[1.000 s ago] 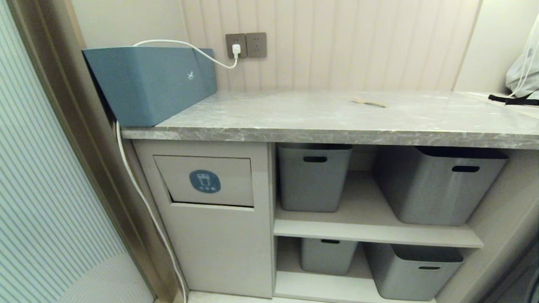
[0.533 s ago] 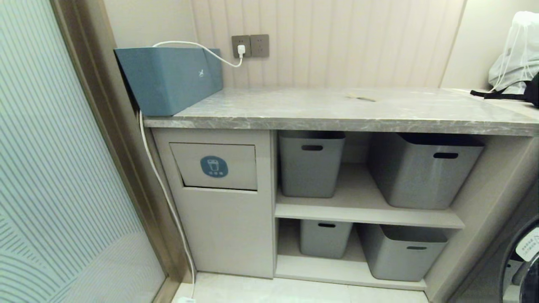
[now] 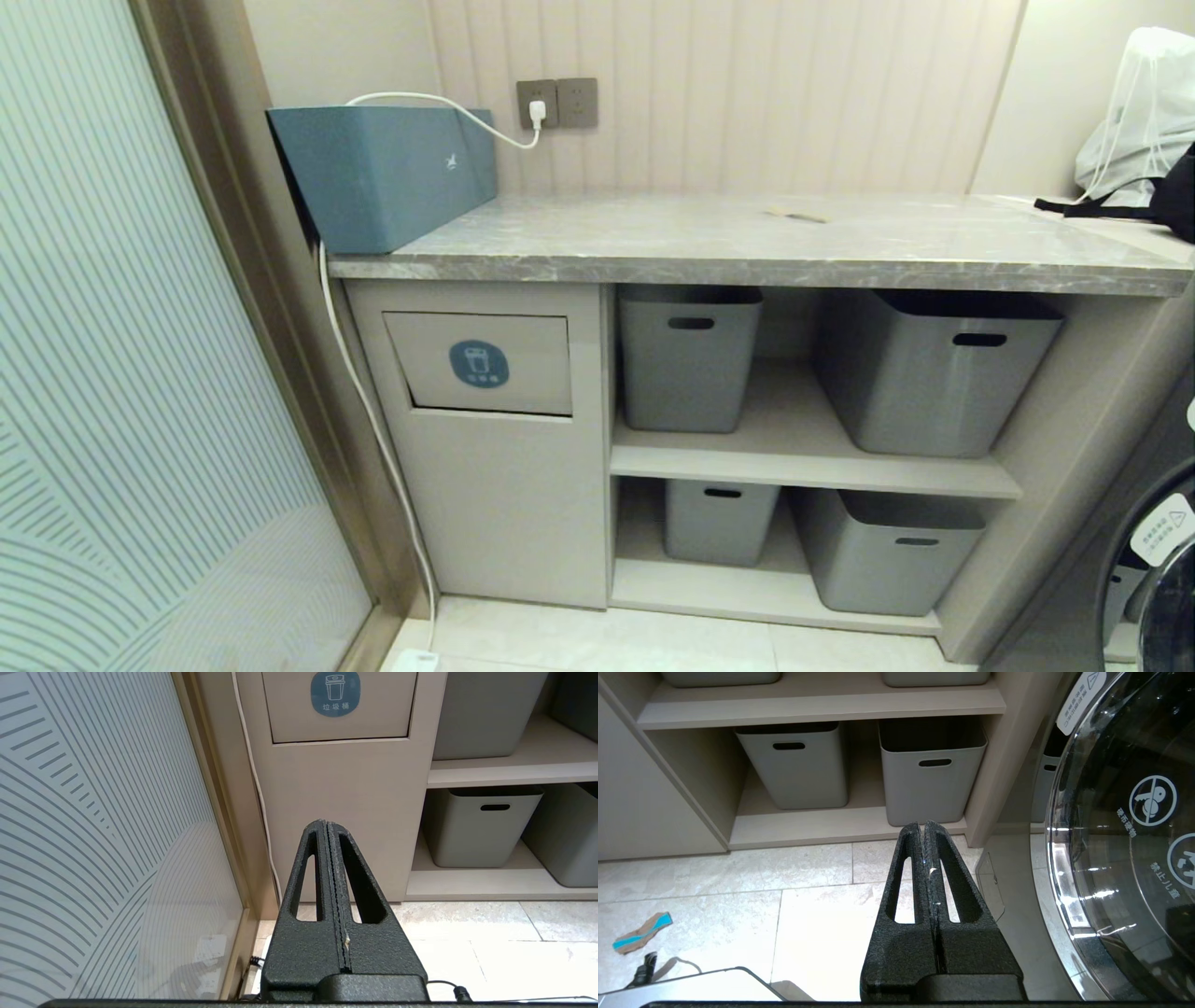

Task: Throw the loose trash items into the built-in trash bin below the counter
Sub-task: Pick up the garbage

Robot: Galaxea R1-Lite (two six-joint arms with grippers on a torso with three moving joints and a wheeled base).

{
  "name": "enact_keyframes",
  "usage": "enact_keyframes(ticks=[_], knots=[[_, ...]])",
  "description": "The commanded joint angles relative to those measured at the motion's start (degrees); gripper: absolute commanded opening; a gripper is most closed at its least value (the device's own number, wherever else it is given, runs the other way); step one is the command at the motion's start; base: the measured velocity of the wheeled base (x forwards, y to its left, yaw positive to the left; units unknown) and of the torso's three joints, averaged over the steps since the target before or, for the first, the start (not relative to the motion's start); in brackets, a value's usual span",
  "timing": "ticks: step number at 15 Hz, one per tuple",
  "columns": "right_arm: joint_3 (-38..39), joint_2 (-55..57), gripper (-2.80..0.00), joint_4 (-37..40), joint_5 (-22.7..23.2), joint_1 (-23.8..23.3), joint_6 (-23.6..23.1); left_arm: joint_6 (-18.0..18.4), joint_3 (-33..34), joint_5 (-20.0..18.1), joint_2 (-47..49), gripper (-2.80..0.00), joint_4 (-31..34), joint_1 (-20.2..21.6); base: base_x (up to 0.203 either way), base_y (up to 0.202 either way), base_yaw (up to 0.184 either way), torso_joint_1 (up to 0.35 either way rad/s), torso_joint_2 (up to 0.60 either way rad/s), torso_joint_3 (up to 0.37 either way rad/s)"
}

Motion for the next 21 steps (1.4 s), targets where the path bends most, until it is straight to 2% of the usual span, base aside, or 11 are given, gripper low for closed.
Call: enact_keyframes(ticks=[1, 7, 15, 21], knots=[[0.0, 0.05, -2.8, 0.0, 0.04, -0.01, -0.06, 0.01, 0.09, -0.06, 0.01, -2.8, -0.01, 0.01, 0.0, 0.0, 0.0, 0.0, 0.0, 0.0], [0.0, 0.09, -2.8, 0.0, 0.04, -0.01, -0.02, -0.18, 0.09, 0.11, 0.01, -2.8, -0.1, 0.01, 0.0, 0.0, 0.0, 0.0, 0.0, 0.0], [0.0, 0.01, -2.8, 0.0, 0.22, -0.01, -0.46, -0.34, 0.09, 0.11, 0.01, -2.8, -0.1, 0.01, 0.0, -0.168, 0.001, 0.002, 0.0, 0.002], [-0.09, 0.08, -2.8, 0.0, 0.57, -0.01, -0.99, -0.17, 0.09, 0.03, 0.01, -2.8, -0.01, 0.01, 0.0, -0.013, 0.0, 0.0, 0.0, 0.001]])
